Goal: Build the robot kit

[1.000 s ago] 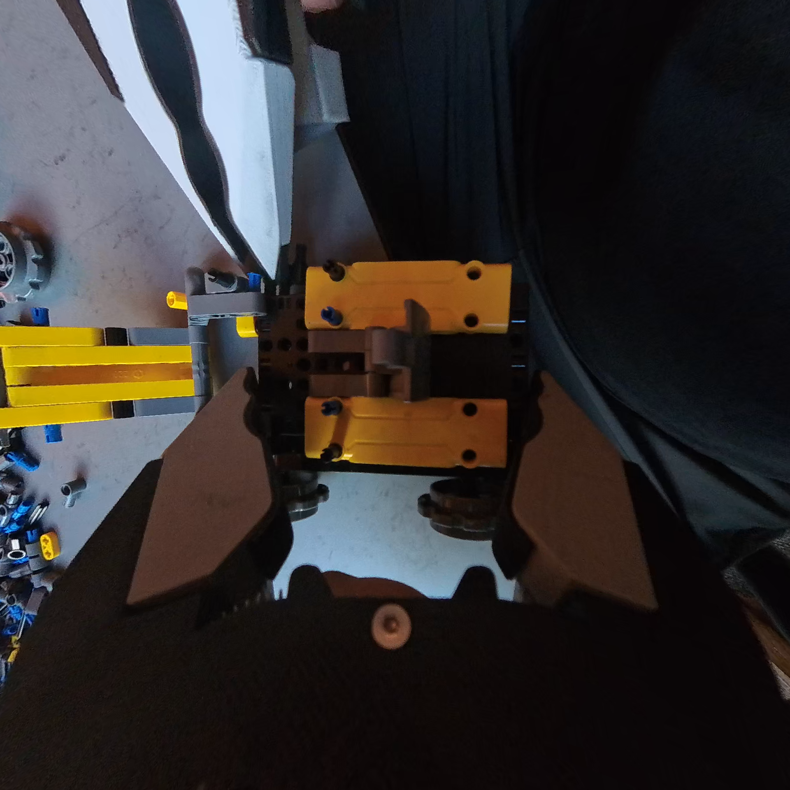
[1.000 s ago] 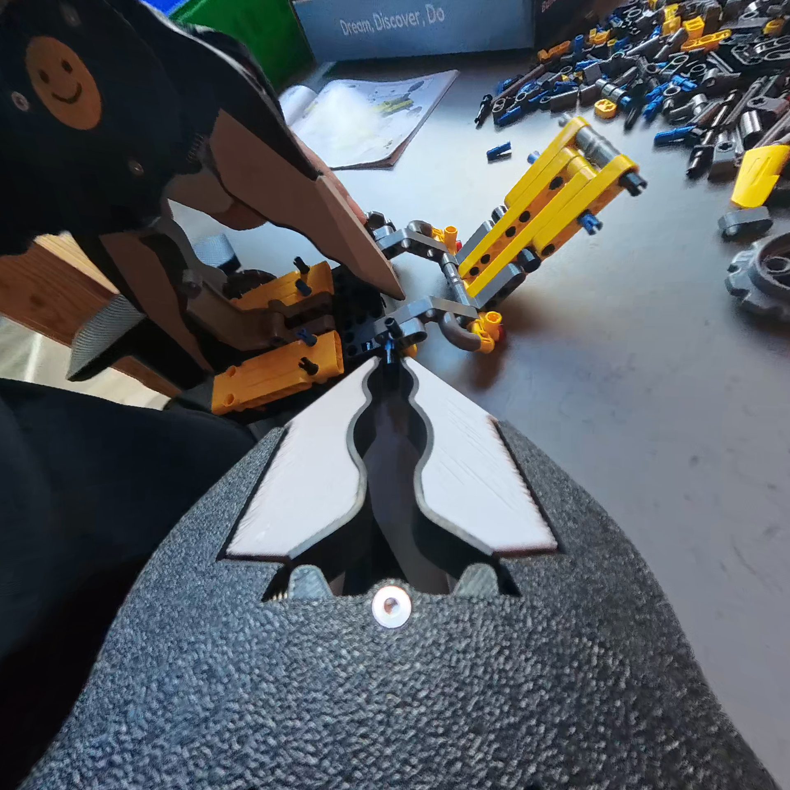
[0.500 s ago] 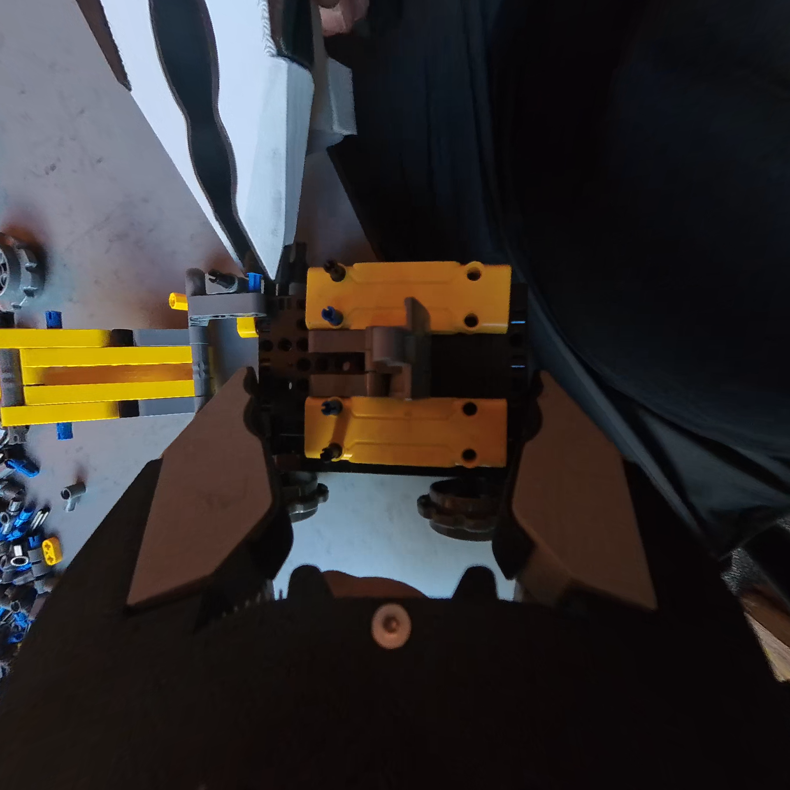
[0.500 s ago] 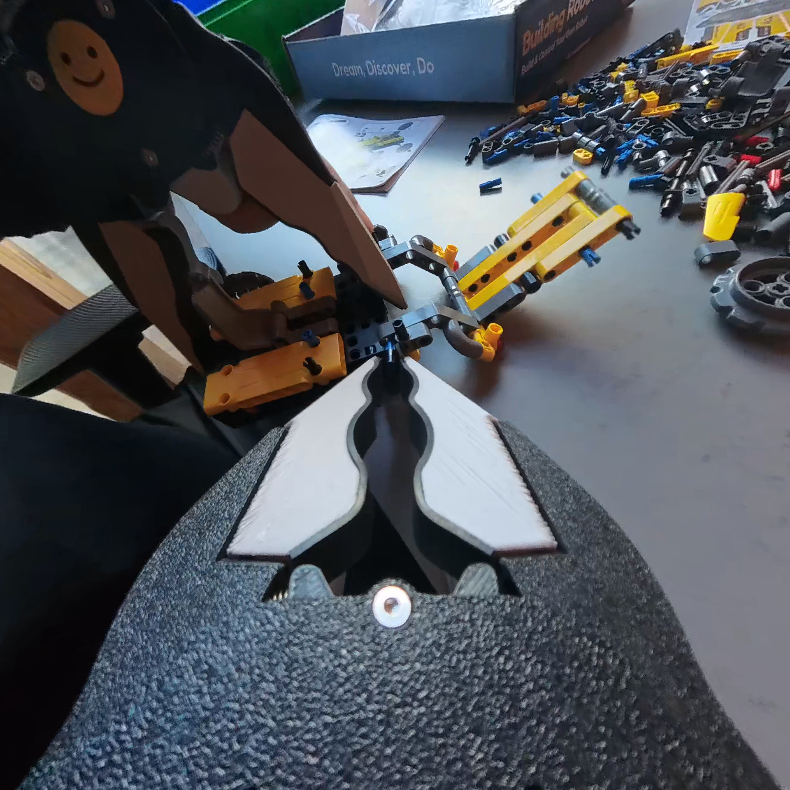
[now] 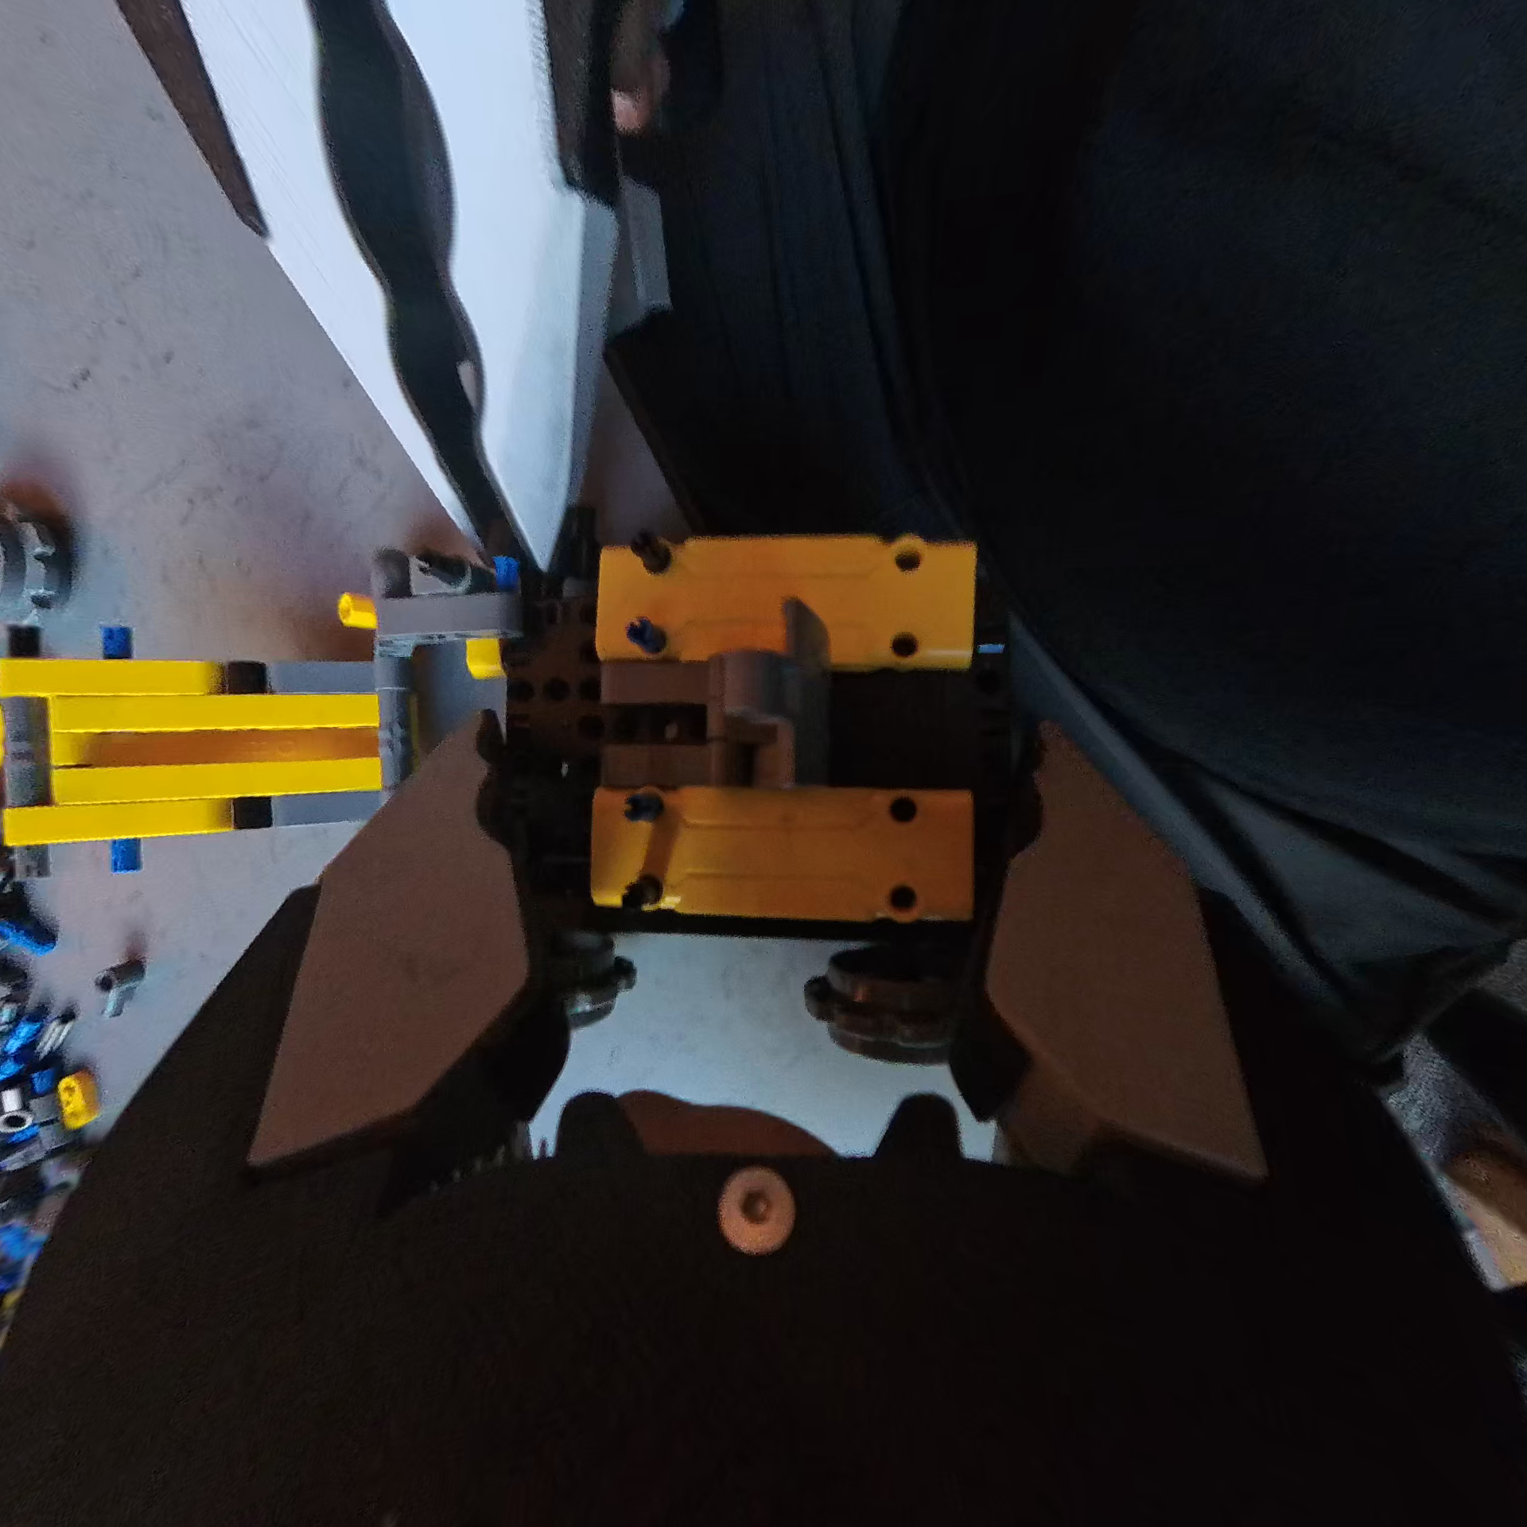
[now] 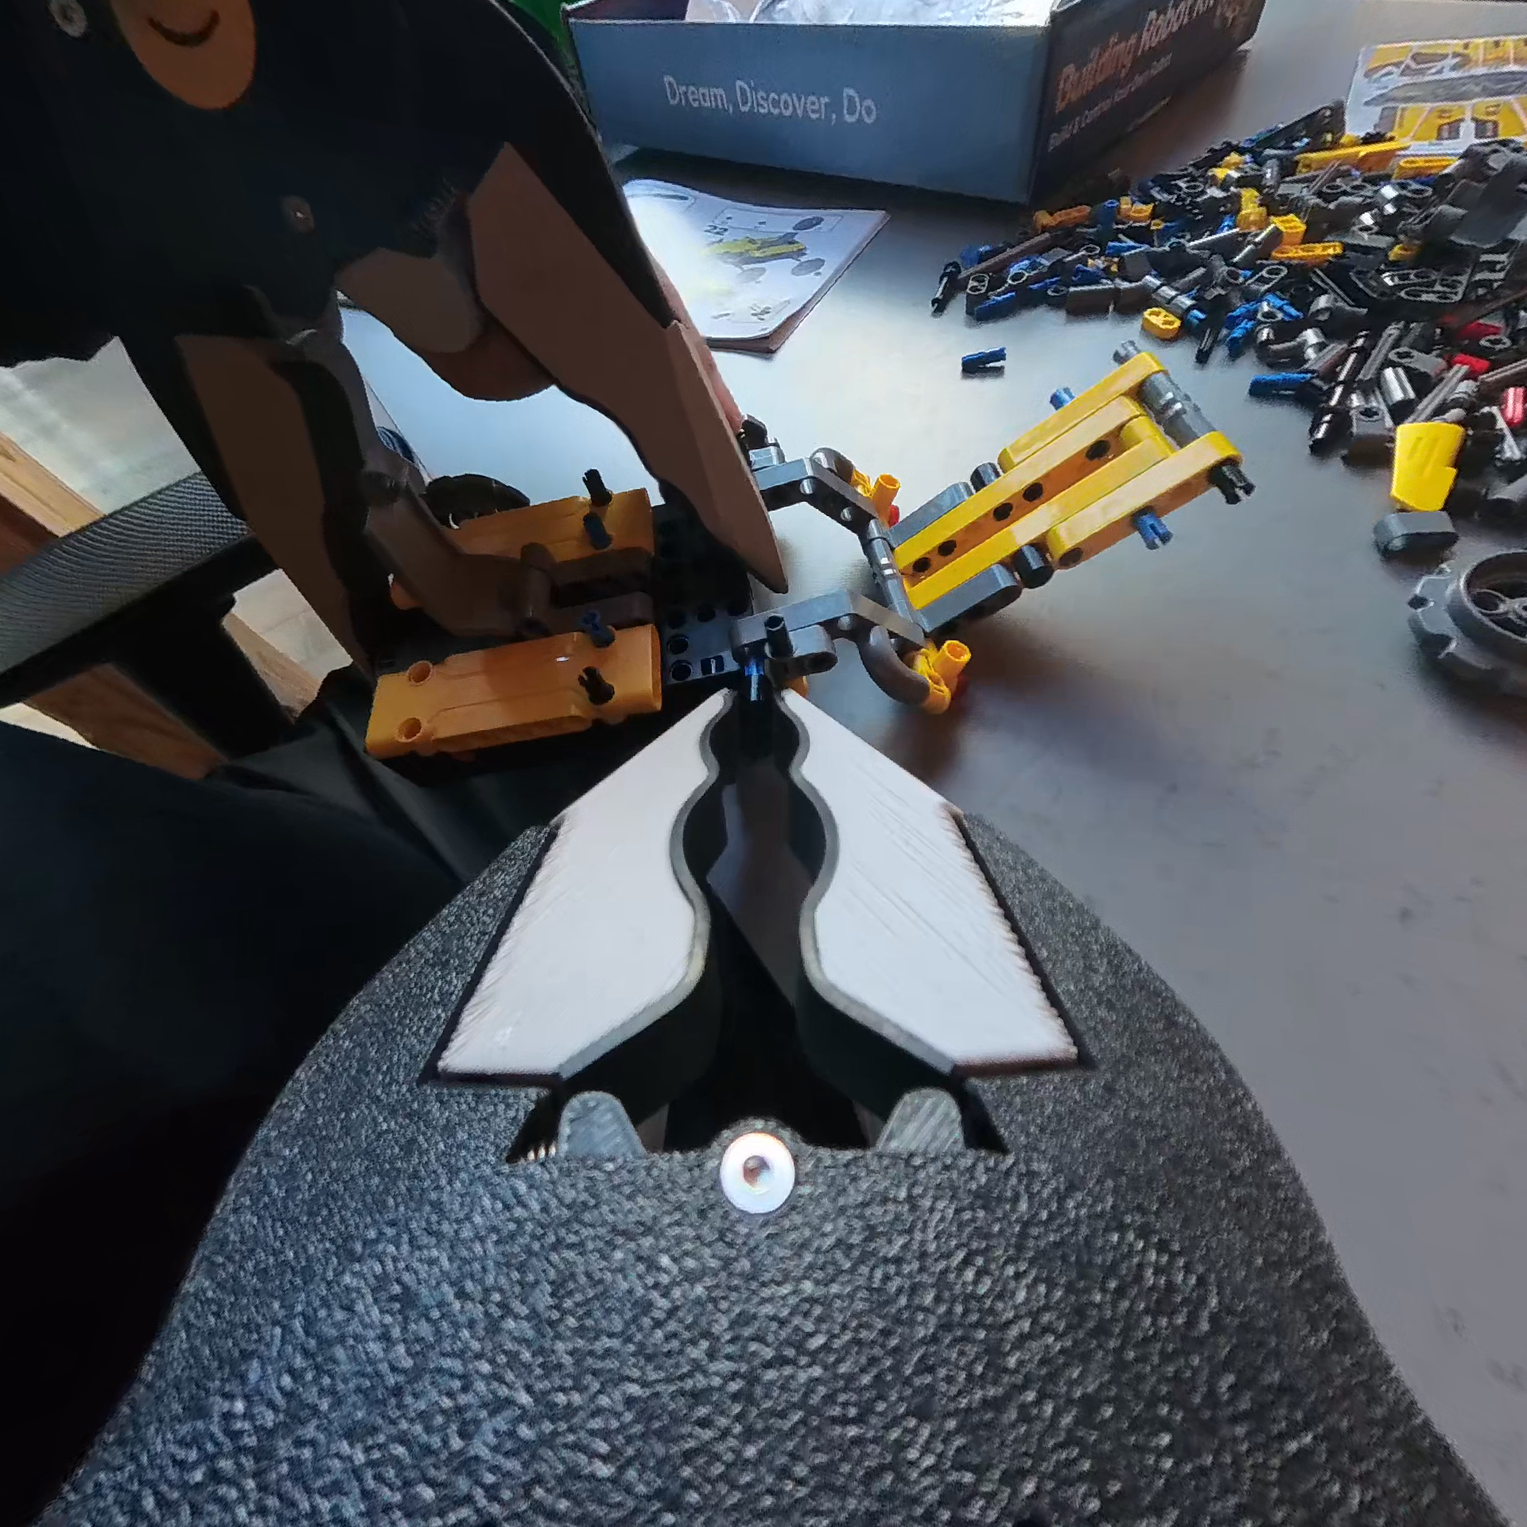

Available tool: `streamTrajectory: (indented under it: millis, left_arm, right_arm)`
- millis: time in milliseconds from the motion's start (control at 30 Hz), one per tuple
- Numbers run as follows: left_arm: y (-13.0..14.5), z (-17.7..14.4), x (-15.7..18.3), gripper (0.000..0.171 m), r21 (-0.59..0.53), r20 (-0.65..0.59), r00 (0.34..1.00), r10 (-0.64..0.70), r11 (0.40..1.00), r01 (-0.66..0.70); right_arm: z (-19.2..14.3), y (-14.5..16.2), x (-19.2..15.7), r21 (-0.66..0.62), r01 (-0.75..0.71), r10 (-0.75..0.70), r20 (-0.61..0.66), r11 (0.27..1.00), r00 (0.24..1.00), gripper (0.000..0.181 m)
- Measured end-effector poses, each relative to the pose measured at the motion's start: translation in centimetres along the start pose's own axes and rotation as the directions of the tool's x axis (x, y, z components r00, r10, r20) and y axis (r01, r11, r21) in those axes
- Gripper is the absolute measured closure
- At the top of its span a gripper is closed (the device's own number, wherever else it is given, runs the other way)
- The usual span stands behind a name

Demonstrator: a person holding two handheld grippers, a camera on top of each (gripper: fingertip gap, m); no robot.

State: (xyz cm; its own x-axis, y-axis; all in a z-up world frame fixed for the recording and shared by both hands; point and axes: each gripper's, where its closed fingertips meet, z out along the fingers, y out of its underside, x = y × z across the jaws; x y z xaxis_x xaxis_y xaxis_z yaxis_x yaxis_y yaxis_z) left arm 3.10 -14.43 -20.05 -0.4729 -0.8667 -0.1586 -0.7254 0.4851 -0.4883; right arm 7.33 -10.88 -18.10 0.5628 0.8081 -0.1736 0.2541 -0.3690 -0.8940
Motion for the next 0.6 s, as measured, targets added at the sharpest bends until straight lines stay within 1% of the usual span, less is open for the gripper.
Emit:
streamTrajectory:
  millis: [33,100,133,267,467,600]
  left_arm:
    - [-0.6,-0.2,0.1,0.058,0.040,-0.014,1.000,-0.019,0.999,0.019]
    - [-1.6,-0.7,0.3,0.067,0.103,-0.039,0.999,-0.038,0.994,0.042]
    - [-1.8,-0.8,0.3,0.070,0.110,-0.041,0.998,-0.041,0.993,0.045]
    - [-1.5,-0.5,0.1,0.066,0.073,-0.010,0.999,-0.050,0.996,0.050]
    - [-1.9,-0.2,0.2,0.064,0.061,0.031,0.998,-0.062,0.996,0.060]
    - [-1.9,0.2,-0.1,0.065,0.050,0.064,0.994,-0.083,0.996,0.080]
  right_arm:
    - [0.1,0.0,0.0,-0.003,0.016,-0.016,-0.005,1.000,1.000,0.174]
    - [0.3,0.0,-0.1,-0.008,0.050,-0.050,-0.014,0.999,0.999,0.174]
    - [0.3,0.0,-0.1,-0.005,0.053,-0.053,-0.017,0.999,0.998,0.174]
    - [0.1,-0.2,0.0,0.012,0.012,-0.012,0.004,1.000,1.000,0.173]
    - [0.0,-0.2,-0.1,0.025,0.028,-0.029,0.009,0.999,1.000,0.174]
    - [0.2,-0.2,-0.2,0.018,0.044,-0.044,0.006,0.999,0.999,0.174]
